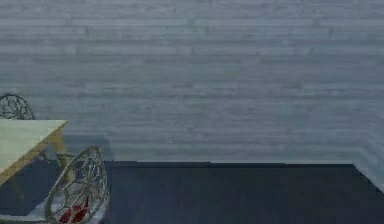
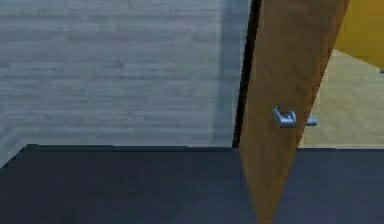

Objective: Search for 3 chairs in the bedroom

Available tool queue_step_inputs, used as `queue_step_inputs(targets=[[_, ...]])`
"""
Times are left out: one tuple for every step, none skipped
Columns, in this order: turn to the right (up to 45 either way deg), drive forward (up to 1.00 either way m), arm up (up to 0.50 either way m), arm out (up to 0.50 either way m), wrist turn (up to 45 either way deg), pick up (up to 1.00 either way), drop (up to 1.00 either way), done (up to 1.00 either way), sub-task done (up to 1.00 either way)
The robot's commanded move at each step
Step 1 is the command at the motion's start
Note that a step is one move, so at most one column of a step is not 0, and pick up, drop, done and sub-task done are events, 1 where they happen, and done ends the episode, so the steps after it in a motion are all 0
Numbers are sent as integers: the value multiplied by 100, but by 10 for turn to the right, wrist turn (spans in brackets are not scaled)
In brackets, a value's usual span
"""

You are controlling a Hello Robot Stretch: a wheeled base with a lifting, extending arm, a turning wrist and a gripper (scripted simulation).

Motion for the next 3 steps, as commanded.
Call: queue_step_inputs(targets=[[0, 25, 0, 0, 0, 0, 0, 0, 0], [-450, 0, 0, 0, 0, 0, 0, 0, 0], [0, 0, 0, 0, 0, 0, 0, 0, 100]])
